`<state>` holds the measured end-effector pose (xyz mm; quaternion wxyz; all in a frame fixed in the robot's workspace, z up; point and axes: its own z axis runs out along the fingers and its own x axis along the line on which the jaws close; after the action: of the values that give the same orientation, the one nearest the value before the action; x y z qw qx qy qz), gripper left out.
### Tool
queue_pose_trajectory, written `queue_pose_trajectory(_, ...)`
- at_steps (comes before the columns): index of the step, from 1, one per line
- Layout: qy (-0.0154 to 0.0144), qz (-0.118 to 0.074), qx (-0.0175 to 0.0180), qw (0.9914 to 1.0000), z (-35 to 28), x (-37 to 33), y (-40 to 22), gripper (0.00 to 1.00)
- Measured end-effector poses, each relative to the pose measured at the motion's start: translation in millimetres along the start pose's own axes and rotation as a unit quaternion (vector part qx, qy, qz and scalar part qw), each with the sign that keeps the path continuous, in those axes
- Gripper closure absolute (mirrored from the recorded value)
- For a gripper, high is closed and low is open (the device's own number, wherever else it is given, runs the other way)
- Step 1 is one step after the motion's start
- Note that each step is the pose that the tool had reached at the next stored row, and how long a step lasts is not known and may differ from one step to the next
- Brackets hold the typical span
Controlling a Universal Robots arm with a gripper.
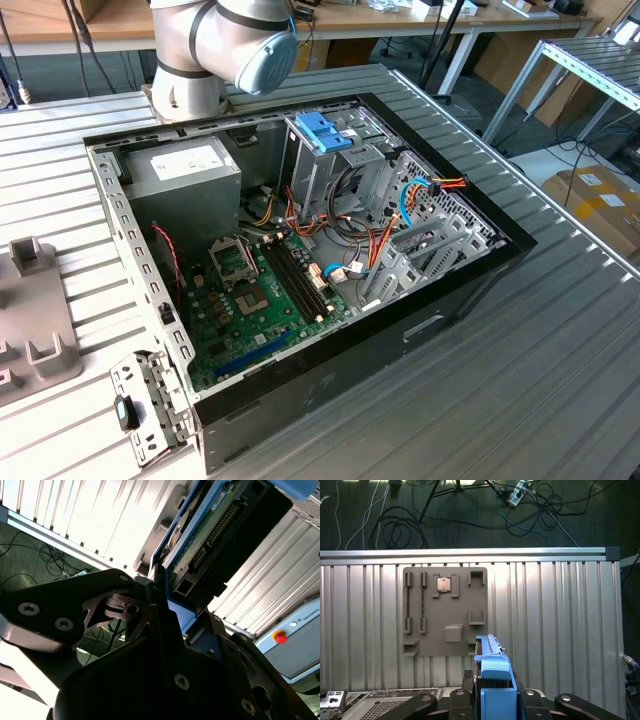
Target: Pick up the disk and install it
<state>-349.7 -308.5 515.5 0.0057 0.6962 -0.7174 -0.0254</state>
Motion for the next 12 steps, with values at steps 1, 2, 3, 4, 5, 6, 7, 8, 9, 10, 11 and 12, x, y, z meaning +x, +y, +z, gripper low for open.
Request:
queue_pose_trajectory(1,0.0,0.0,0.0,1.0,0.0,0.0,-0.5,0.63)
queue_pose_trajectory(2,0.0,0.0,0.0,1.0,-0.1,0.0,-1.1,0.63)
queue_pose_trajectory(3,0.0,0.0,0.0,1.0,-0.1,0.0,-1.8,0.63)
queue_pose_trajectory(4,0.0,0.0,0.0,1.0,-0.1,0.0,-2.4,0.63)
queue_pose_trajectory(5,0.0,0.0,0.0,1.0,-0.2,-0.1,-3.0,0.63)
queue_pose_trajectory(6,0.0,0.0,0.0,1.0,-0.2,-0.1,-3.7,0.63)
queue_pose_trajectory(7,0.0,0.0,-0.0001,1.0,-0.2,-0.1,-4.2,0.63)
queue_pose_trajectory(8,0.0,0.0,0.0,1.0,-0.2,-0.1,-4.9,0.63)
queue_pose_trajectory(9,0.0,0.0,0.0,1.0,-0.2,-0.2,-5.4,0.63)
queue_pose_trajectory(10,0.0,0.0,0.0,1.0,-0.3,-0.2,-6.3,0.63)
queue_pose_trajectory(11,0.0,0.0,0.0,1.0,-0.3,-0.2,-6.9,0.63)
queue_pose_trajectory(12,0.0,0.0,0.0,1.0,-0.3,-0.2,-7.4,0.63)
